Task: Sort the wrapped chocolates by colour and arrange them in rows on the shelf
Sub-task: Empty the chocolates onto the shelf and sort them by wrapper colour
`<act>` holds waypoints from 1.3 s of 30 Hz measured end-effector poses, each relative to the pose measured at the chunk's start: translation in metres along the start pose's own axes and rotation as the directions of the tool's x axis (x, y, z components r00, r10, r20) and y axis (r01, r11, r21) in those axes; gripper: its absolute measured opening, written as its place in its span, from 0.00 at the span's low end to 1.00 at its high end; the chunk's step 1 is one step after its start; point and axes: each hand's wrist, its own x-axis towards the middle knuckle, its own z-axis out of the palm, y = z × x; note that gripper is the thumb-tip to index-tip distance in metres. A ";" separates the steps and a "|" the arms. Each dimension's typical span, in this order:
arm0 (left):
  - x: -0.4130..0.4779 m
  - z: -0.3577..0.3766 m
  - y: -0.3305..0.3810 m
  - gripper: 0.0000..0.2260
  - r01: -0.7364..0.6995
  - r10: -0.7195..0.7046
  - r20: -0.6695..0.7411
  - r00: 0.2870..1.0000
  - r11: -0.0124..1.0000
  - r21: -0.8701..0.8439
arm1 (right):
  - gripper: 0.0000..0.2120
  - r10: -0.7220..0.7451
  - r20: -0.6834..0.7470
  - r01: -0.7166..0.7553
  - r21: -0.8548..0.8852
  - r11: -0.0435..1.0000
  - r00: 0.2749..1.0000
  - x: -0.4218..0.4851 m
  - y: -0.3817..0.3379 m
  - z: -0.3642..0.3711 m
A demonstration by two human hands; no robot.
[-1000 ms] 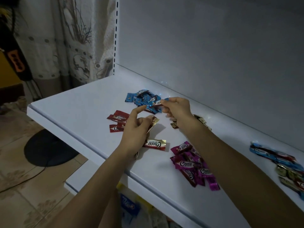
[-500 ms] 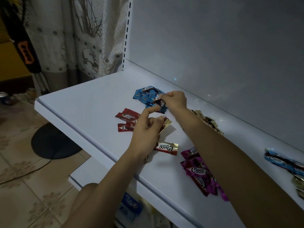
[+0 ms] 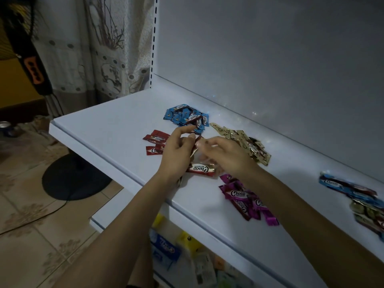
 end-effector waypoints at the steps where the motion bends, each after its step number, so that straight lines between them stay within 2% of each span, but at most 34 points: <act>1: -0.001 0.001 0.000 0.10 0.002 -0.002 -0.014 1.000 1.000 -0.005 | 0.14 -0.001 0.021 0.000 0.014 1.000 1.000 -0.008 0.004 0.004; 3: -0.003 0.006 -0.003 0.10 -0.047 0.048 -0.013 0.999 0.997 0.063 | 0.15 -0.014 -0.001 0.014 0.077 0.997 1.000 -0.017 0.013 0.008; 5: -0.003 0.016 -0.005 0.09 -0.143 0.134 0.064 0.989 0.975 0.168 | 0.11 -0.018 -0.087 0.029 0.131 0.991 0.996 -0.021 0.021 0.008; 9: -0.001 0.043 -0.002 0.10 -0.217 0.193 0.140 0.971 0.959 0.184 | 0.11 -0.008 -0.277 0.085 0.267 0.960 0.961 -0.027 0.031 -0.003; 12: -0.007 0.055 -0.008 0.10 -0.317 0.275 0.200 0.940 0.922 0.224 | 0.10 -0.010 -0.366 0.113 0.262 0.958 0.931 -0.032 0.036 -0.017; 15: -0.009 0.054 -0.013 0.11 -0.393 0.346 0.221 0.912 0.892 0.226 | 0.07 -0.023 -0.352 0.099 0.200 0.975 0.936 -0.028 0.040 -0.025; 18: -0.005 0.052 -0.013 0.11 -0.336 0.306 0.178 0.935 0.926 0.173 | 0.07 -0.069 -0.339 0.129 0.159 0.979 0.938 -0.023 0.040 -0.024; 21: -0.002 0.053 -0.014 0.12 -0.290 0.262 0.166 0.951 0.940 0.177 | 0.08 -0.071 -0.394 0.148 0.168 0.975 0.916 -0.016 0.039 -0.026; 28: 0.007 0.053 -0.022 0.16 -0.196 0.169 0.124 0.978 0.948 0.250 | 0.07 0.165 -0.506 0.063 0.403 0.913 0.847 0.008 0.056 -0.074; 32: 0.008 0.054 -0.021 0.15 -0.163 0.143 0.092 0.985 0.949 0.268 | 0.05 0.284 -0.526 -0.055 0.407 0.912 0.802 0.027 0.072 -0.099; 35: 0.007 0.054 -0.020 0.15 -0.166 0.147 0.088 0.985 0.950 0.264 | 0.09 0.295 -0.531 -0.106 0.357 0.928 0.794 0.033 0.077 -0.104; 39: 0.007 0.054 -0.020 0.17 -0.153 0.138 0.074 0.988 0.955 0.254 | 0.08 0.215 -0.530 -0.016 0.355 0.935 0.820 0.020 0.075 -0.096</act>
